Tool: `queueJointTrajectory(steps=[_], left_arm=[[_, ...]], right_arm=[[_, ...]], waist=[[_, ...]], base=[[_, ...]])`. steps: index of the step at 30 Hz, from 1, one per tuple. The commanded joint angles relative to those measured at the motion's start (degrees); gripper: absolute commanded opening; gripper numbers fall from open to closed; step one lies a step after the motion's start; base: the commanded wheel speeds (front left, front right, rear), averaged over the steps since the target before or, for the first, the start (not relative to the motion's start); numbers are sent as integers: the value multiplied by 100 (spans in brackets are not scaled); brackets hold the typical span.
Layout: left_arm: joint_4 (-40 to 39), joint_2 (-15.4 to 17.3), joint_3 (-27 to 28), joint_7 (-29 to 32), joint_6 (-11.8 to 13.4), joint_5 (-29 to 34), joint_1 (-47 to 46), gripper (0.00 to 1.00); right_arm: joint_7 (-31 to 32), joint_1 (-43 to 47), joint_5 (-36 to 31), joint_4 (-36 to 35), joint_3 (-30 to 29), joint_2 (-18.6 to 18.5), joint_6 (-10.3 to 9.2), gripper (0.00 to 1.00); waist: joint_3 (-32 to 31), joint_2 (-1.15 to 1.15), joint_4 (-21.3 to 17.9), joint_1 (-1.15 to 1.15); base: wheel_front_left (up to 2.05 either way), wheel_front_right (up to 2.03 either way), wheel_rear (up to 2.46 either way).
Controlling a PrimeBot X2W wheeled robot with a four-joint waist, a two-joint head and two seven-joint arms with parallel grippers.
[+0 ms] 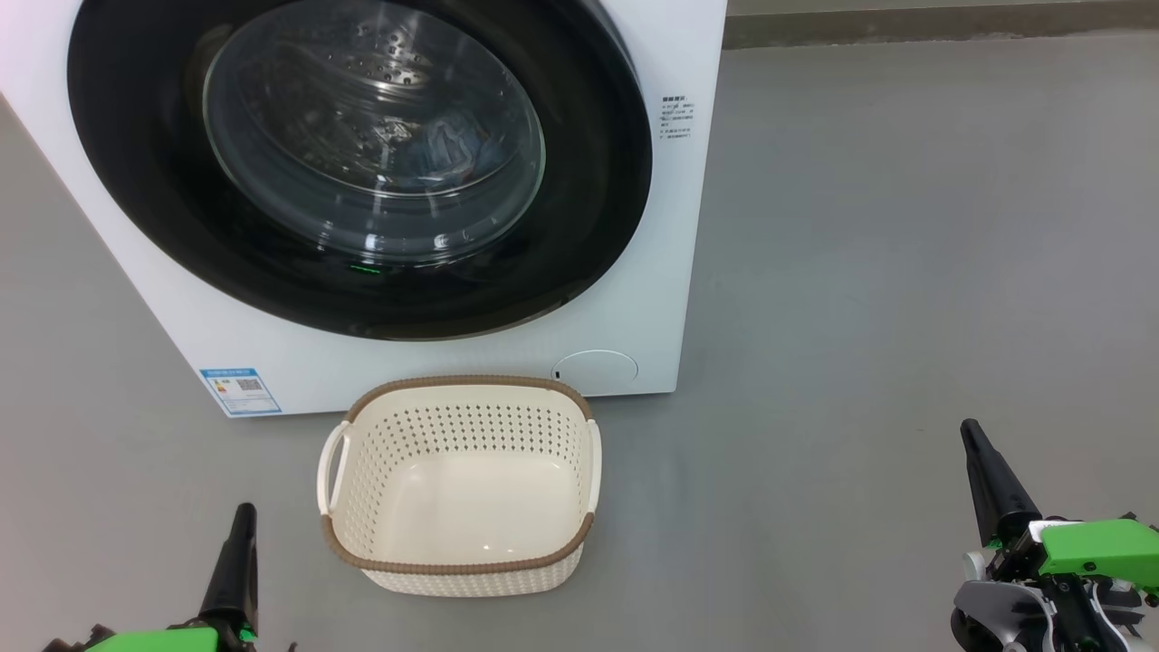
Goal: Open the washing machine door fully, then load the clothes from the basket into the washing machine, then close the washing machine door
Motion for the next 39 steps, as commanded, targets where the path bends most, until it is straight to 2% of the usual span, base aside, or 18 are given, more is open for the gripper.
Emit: queueJointTrajectory(steps=[1,39], left_arm=[[-181,53,180,37,-13,-50,-181,0],[-182,53,179,36,-13,-52,-181,0]], right_arm=[[39,-83,-5,-173,103,-45,11,0],[42,-84,-8,-173,99,-43,11,0]], waist=[[0,0,0,0],[0,0,0,0]], base=[[0,0,0],[0,0,0]])
